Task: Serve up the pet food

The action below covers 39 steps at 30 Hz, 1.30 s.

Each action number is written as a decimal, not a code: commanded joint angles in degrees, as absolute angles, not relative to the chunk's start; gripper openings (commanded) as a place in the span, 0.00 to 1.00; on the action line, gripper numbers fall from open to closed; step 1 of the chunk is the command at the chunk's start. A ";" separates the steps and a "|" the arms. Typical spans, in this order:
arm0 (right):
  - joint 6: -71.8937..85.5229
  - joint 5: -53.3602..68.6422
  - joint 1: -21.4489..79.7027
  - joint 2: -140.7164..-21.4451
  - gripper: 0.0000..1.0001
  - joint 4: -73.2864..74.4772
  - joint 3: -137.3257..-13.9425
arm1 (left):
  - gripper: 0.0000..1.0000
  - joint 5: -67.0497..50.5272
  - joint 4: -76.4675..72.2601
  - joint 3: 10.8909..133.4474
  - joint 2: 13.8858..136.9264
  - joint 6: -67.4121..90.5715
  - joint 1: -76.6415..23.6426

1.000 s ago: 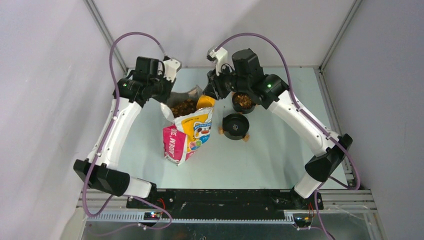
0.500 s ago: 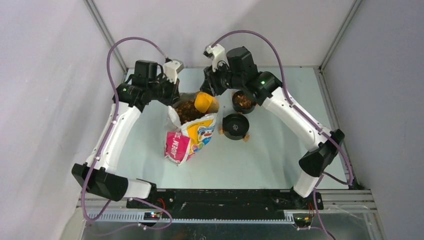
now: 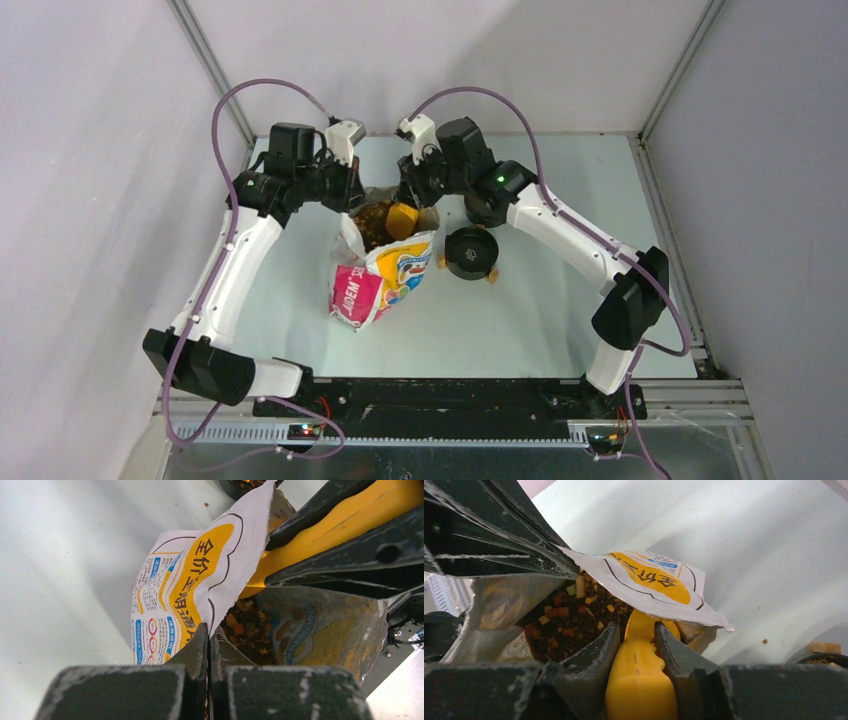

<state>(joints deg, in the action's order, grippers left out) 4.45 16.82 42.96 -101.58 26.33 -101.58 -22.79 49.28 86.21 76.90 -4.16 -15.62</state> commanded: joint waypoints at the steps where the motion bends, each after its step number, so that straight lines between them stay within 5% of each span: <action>1: 2.62 12.22 43.47 -100.59 0.00 20.09 -99.20 | 0.00 -28.86 43.93 86.97 73.88 -1.24 -16.04; 18: 8.86 18.03 47.96 -99.10 0.00 20.73 -86.46 | 0.00 -26.13 44.01 86.81 73.79 -3.44 -16.08; 27: 25.69 33.87 45.59 -97.33 0.00 14.57 -87.05 | 0.00 -25.49 44.42 86.53 73.93 -4.39 -16.08; 39: 32.24 32.29 39.09 -95.70 0.00 15.04 -92.91 | 0.00 -23.23 44.39 84.60 74.20 -6.23 -16.08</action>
